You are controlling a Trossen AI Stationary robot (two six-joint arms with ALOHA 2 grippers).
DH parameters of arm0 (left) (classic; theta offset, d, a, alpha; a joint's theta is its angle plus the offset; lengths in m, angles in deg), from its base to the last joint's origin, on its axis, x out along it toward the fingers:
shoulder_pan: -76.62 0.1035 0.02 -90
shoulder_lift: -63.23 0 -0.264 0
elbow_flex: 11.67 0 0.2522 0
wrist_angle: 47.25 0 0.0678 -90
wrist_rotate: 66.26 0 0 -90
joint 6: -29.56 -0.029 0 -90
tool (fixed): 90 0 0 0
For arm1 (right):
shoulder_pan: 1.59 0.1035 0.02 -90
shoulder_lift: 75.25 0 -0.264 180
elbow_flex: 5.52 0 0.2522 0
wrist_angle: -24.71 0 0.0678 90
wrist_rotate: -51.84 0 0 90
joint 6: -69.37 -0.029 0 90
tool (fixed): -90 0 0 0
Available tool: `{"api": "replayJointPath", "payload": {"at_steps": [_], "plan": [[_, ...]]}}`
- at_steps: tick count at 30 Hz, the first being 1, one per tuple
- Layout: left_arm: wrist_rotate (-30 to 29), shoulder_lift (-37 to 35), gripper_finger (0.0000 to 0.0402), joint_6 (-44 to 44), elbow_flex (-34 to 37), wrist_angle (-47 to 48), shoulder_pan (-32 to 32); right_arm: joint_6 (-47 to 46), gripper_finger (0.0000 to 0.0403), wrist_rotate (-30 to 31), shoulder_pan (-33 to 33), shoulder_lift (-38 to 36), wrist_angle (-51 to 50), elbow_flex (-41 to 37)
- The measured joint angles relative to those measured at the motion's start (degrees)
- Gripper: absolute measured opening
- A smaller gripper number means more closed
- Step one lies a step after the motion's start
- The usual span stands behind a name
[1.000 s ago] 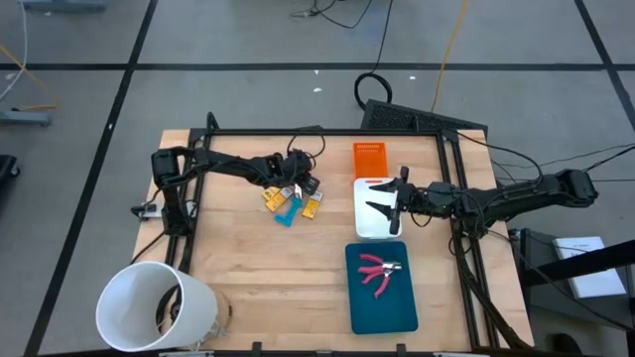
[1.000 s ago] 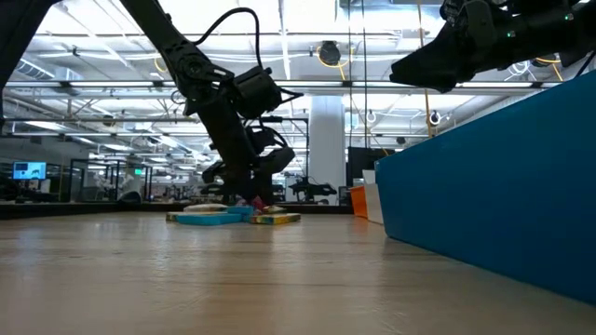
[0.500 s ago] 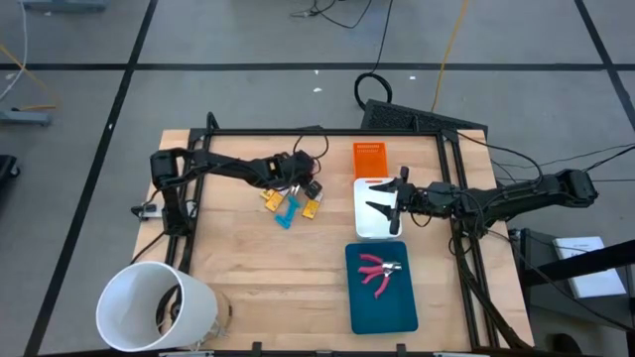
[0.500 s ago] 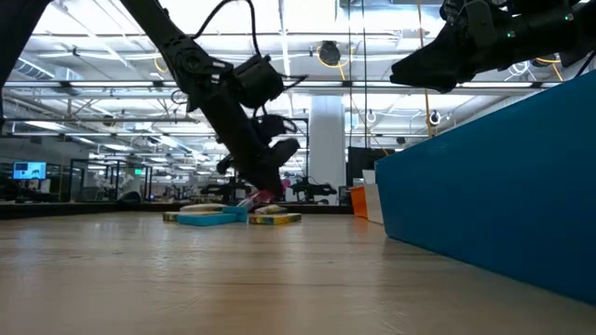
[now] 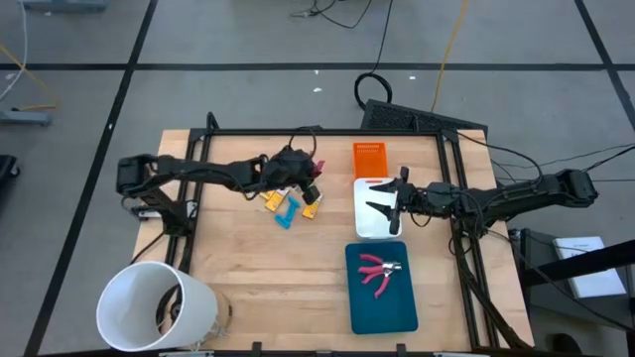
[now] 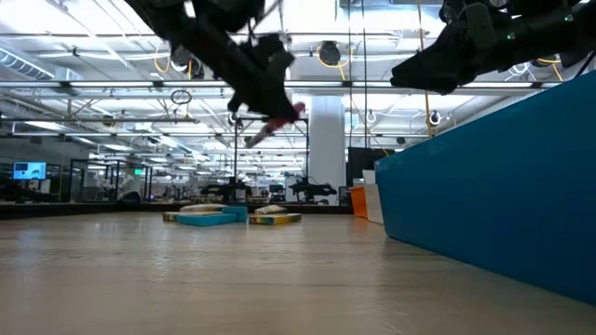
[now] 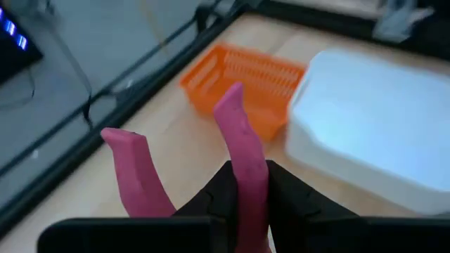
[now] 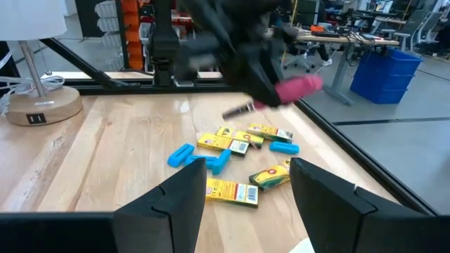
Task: Pick & Place School Supplies
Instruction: Put the pink puncher into the blue bin
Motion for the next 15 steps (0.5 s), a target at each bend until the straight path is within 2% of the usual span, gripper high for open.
{"api": "replayJointPath", "payload": {"at_steps": [5, 9, 15], "plan": [[0.0, -4.6, 0.0051, -3.3, 1.0, -0.7, -3.5, -0.3, 0.0196, 0.0, 0.0, 0.0, -1.7, 0.0], [0.0, -7.6, 0.0051, -3.2, 4.5, -2.8, -4.3, -0.4, 0.0196, 0.0, 0.0, 0.0, -2.0, 0.0], [4.9, -10.3, 0.0051, -5.2, 15.2, -17.9, -4.3, -0.7, 0.0196, 0.0, 0.0, 0.0, -2.1, 0.0]]}}
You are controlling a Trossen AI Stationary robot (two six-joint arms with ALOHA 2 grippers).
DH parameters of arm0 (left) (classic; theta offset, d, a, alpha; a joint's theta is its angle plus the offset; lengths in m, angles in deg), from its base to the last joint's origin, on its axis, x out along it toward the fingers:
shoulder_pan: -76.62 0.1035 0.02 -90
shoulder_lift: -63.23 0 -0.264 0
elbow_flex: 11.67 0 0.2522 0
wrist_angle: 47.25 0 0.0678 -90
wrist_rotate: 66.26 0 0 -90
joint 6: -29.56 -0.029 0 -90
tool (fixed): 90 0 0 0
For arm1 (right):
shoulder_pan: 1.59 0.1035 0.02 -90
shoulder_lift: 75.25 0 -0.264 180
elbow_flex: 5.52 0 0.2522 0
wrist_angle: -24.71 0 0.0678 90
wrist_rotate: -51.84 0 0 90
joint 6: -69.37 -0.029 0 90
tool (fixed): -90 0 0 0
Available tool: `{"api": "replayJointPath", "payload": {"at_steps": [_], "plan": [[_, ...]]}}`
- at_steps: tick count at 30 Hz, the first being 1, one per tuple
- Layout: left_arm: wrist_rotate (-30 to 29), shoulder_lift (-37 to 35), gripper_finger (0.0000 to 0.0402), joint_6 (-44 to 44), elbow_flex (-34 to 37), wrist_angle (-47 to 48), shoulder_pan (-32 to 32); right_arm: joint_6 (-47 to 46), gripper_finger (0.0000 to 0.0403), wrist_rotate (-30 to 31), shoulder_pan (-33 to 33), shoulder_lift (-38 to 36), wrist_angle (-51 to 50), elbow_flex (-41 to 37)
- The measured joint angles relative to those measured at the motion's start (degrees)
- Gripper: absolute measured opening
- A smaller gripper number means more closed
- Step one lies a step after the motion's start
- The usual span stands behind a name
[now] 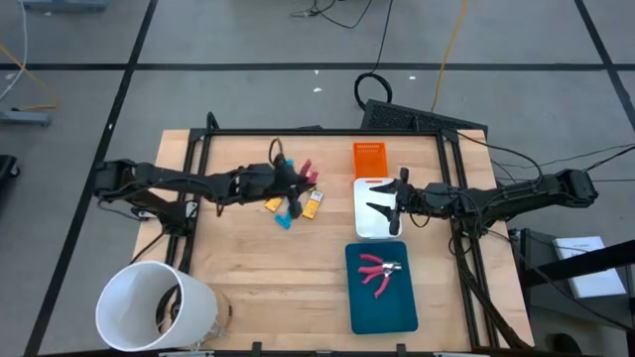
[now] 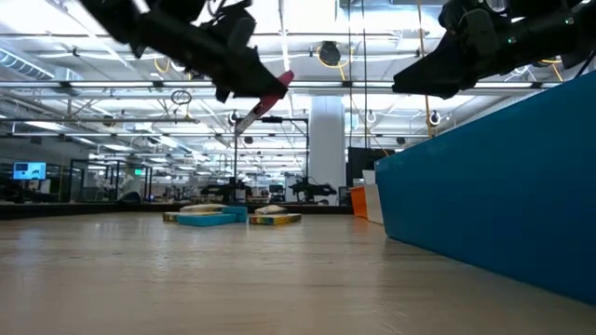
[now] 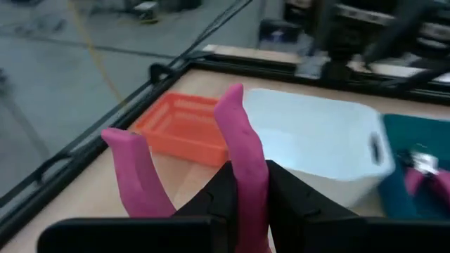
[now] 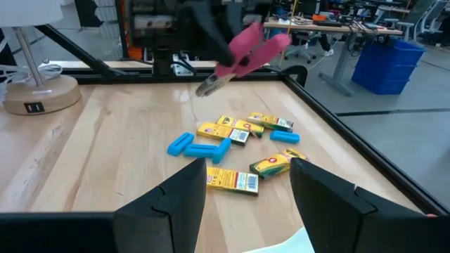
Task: Pick & Place School Supplies
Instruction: Put the pink puncher into the blue bin
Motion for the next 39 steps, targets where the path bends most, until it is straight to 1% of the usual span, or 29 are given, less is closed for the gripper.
{"api": "replayJointPath", "payload": {"at_steps": [3, 5, 7, 10, 11, 13, 16, 18, 22, 24, 27, 29, 33, 39], "plan": [[3.4, -0.9, 0.0051, -0.9, 4.6, -7.8, 0.9, 0.0, 0.0196, 0.0, 0.0, 0.0, 0.2, 0.0], [6.8, -1.6, 0.0051, -1.7, 7.1, -12.2, 1.9, -0.2, 0.0196, 0.0, 0.0, 0.0, 0.5, 0.0], [12.9, -1.7, 0.0051, -2.2, 8.7, -18.8, 2.7, -0.2, 0.0196, 0.0, 0.0, 0.3, 1.0, 0.0], [25.0, -1.3, 0.0051, -2.3, 11.0, -28.9, 3.6, -0.2, 0.0196, 0.0, 0.0, 2.1, 3.9, 0.0], [27.9, -1.0, 0.0051, -2.2, 11.4, -31.3, 3.7, -0.2, 0.0196, 0.0, 0.0, 3.2, 5.8, 0.0], [32.2, -0.8, 0.0051, -2.2, 12.2, -34.0, 3.7, -0.1, 0.0196, -0.2, 0.0, 5.7, 9.5, 0.0], [37.8, -0.7, 0.0051, -2.2, 12.3, -35.5, 3.5, 0.2, 0.0196, -0.2, 0.0, 10.6, 15.6, 0.0], [40.4, -0.7, 0.0051, -2.2, 12.2, -36.5, 2.9, 1.2, 0.0196, -0.2, 0.0, 14.4, 20.3, 0.0], [40.3, -0.7, 0.0051, -3.5, 12.2, -37.3, 1.4, 3.4, 0.0196, -0.2, 0.0, 21.8, 31.8, 0.0], [37.1, -0.7, 0.0051, -4.4, 12.2, -37.3, 1.1, 3.5, 0.0196, -1.5, 0.0, 24.8, 37.7, 0.0], [30.2, -0.7, 0.0051, -6.6, 12.2, -37.3, 0.4, 2.9, 0.0196, -4.8, -0.3, 28.7, 43.5, 0.4], [27.8, -0.3, 0.0051, -8.0, 12.2, -37.5, -0.2, 1.8, 0.0196, -6.9, -0.6, 30.8, 43.8, 1.5], [27.7, -0.3, 0.0051, -8.7, 12.2, -38.6, -0.9, 1.0, 0.0196, -10.5, -0.7, 35.4, 43.1, 5.0], [27.8, -0.3, 0.0051, -8.5, 11.9, -39.8, -1.6, -2.1, 0.0198, -10.8, -0.7, 41.4, 41.9, 10.4]]}}
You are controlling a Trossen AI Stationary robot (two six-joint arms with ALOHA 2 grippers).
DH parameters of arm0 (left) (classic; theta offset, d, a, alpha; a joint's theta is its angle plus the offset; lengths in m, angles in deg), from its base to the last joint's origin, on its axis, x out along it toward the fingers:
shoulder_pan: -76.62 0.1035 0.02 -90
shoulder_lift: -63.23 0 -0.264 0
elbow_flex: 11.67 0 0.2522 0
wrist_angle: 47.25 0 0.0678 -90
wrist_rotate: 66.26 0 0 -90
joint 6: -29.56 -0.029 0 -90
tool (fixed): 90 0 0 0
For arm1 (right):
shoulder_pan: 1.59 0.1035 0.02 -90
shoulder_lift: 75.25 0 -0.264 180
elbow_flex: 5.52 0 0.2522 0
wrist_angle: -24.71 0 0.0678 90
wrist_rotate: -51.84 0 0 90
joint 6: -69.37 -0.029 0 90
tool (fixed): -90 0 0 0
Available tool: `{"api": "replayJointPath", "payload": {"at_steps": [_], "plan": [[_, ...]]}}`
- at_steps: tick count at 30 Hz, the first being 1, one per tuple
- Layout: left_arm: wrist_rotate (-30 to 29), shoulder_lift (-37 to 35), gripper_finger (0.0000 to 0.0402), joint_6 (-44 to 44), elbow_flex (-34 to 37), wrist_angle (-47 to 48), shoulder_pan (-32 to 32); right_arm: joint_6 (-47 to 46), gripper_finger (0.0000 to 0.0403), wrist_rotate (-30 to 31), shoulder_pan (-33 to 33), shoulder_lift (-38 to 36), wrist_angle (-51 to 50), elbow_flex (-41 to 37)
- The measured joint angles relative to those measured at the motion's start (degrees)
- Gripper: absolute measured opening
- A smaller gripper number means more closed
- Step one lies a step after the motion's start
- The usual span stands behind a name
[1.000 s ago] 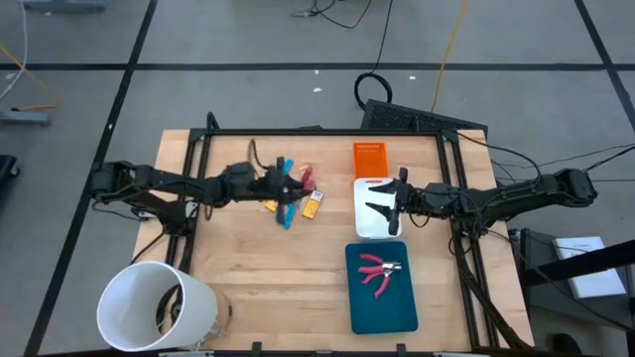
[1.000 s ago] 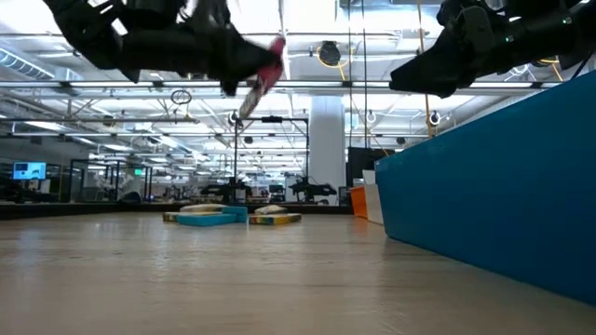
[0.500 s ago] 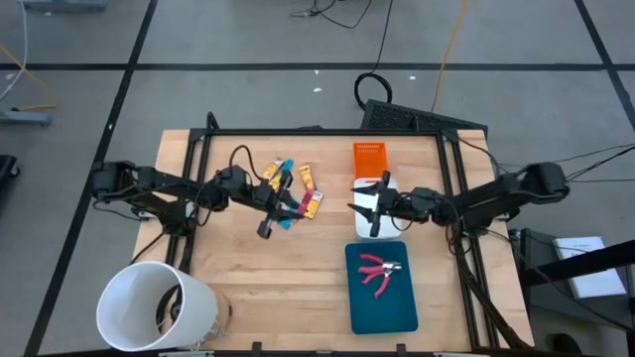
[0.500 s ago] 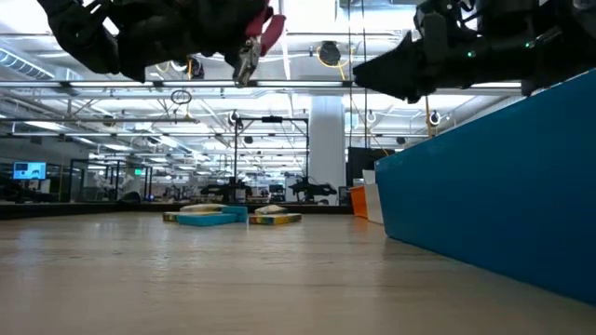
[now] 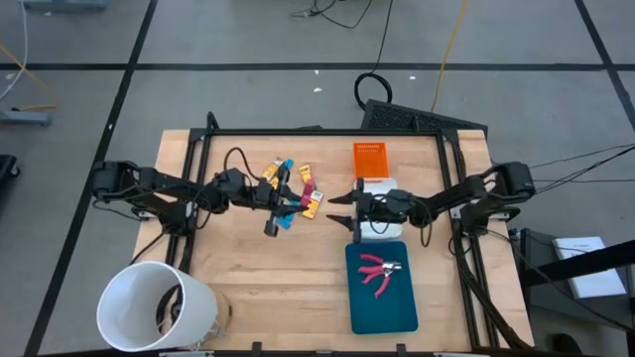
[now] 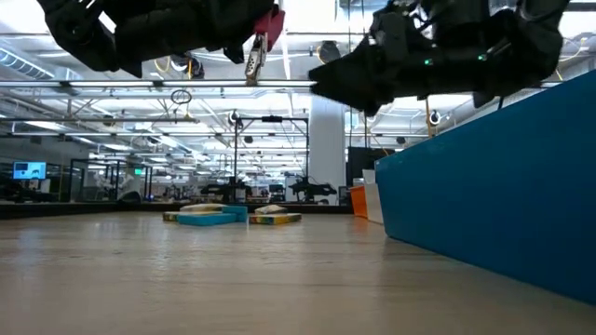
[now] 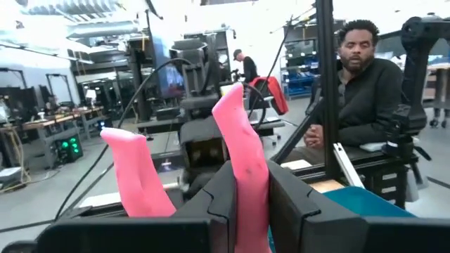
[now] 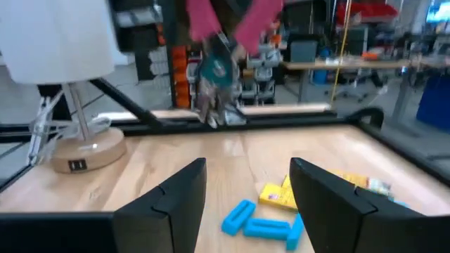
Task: Pick & Place School Supplies
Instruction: Put the pink puncher into the blue bin
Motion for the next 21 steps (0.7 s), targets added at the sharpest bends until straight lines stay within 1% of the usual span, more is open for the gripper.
{"api": "replayJointPath", "payload": {"at_steps": [4, 9, 12, 16, 21], "plan": [[0.2, 1.1, 0.0051, -1.1, -0.4, 0.6, -1.0, -0.6, 0.0219, -4.0, 0.0, 2.5, -3.0, 3.4], [0.0, 4.8, 0.0051, -1.9, -2.0, 0.2, -1.4, -1.7, 0.0264, -4.2, 0.1, 3.5, -2.9, 5.9], [-1.6, 7.3, 0.0051, -1.6, -3.7, 0.1, -1.3, -4.0, 0.0284, -4.2, 0.1, 3.5, -2.6, 6.7], [-1.8, 10.3, 0.0052, -1.8, -6.9, -0.1, -1.4, -4.7, 0.0294, -4.2, 0.1, 3.5, -3.0, 6.6], [-1.9, 13.7, 0.0052, -2.1, -10.5, 1.6, -1.4, -4.7, 0.0289, -4.1, 0.1, 3.5, -3.3, 6.6]]}}
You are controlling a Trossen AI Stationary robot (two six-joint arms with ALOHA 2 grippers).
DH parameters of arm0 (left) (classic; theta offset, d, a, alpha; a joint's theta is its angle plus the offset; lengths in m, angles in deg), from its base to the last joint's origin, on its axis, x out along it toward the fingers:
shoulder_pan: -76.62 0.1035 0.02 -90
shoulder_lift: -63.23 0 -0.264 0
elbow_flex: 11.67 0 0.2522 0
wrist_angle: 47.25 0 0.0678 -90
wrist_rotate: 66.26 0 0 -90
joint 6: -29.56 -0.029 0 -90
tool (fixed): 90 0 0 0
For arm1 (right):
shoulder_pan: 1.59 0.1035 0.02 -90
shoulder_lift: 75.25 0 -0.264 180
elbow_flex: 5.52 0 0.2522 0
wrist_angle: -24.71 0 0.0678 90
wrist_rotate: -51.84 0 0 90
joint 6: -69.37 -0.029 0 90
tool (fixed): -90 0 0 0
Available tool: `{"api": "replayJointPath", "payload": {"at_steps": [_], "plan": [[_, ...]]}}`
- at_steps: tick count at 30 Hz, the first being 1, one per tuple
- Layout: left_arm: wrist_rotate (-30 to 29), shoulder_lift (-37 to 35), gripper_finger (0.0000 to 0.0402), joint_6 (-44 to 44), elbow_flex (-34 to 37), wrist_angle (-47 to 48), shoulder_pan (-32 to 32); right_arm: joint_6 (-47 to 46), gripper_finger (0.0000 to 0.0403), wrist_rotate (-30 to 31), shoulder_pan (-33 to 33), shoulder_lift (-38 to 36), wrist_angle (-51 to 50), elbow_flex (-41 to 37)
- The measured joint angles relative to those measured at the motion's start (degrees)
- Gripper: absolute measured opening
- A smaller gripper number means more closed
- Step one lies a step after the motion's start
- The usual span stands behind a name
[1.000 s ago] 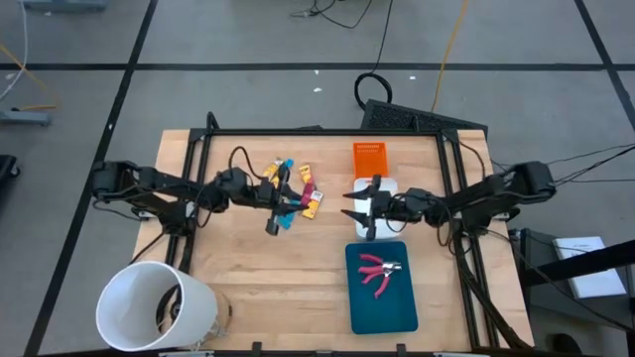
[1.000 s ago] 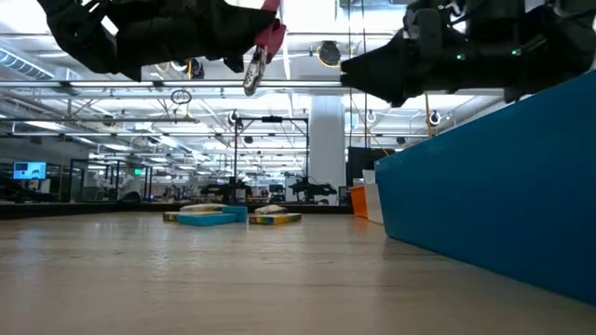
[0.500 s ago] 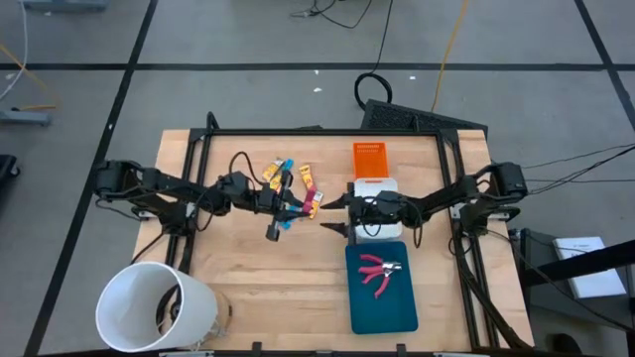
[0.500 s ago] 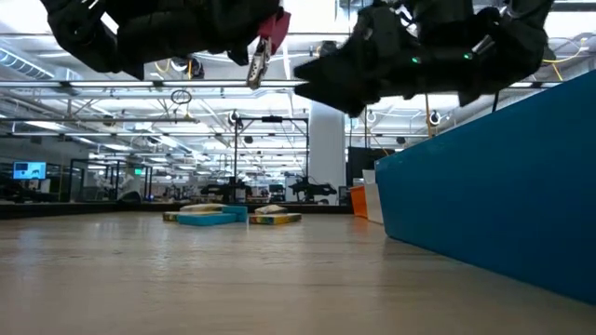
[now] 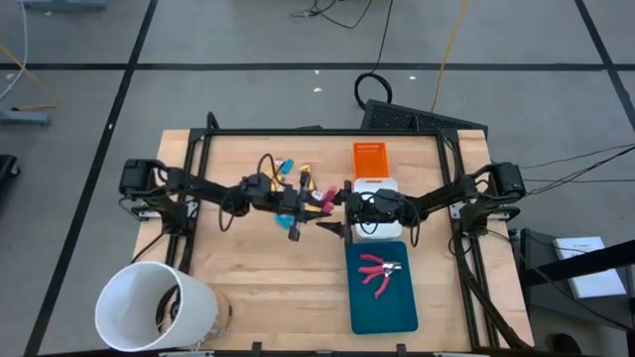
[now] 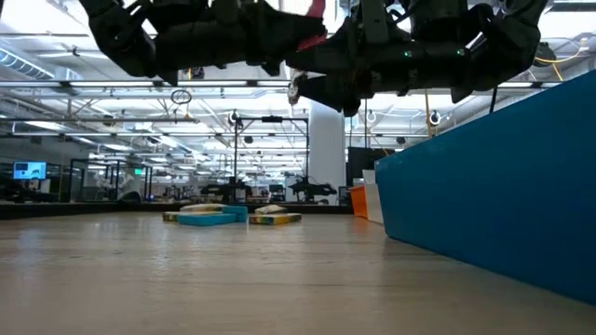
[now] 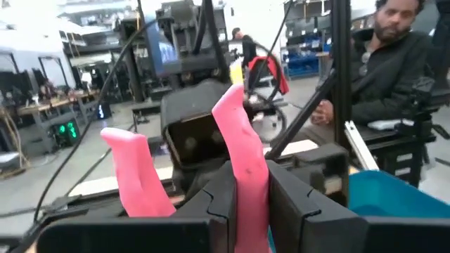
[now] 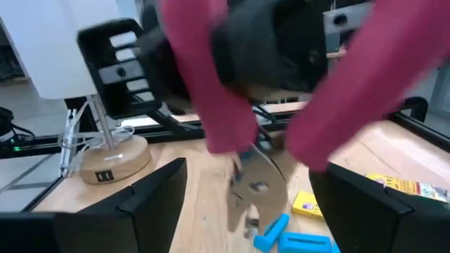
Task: Pick & Place School Supplies
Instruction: Put the pink puncher into the blue bin
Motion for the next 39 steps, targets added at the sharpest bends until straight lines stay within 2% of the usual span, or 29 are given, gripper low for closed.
{"api": "replayJointPath", "payload": {"at_steps": [7, 25, 39], "plan": [[0.1, 1.3, 0.0053, 0.2, -1.3, 0.8, 0.0, 1.0, 0.0266, -0.1, 0.0, 0.0, -2.1, 0.0], [0.1, 1.3, 0.0053, 0.7, -1.3, 1.7, 0.2, 1.5, 0.0166, -0.1, 0.0, 0.0, -2.6, 0.0], [0.2, 1.3, 0.0053, 0.8, -1.3, 2.9, 0.1, 1.5, 0.0119, -0.1, 0.0, 0.0, -2.7, 0.0]]}}
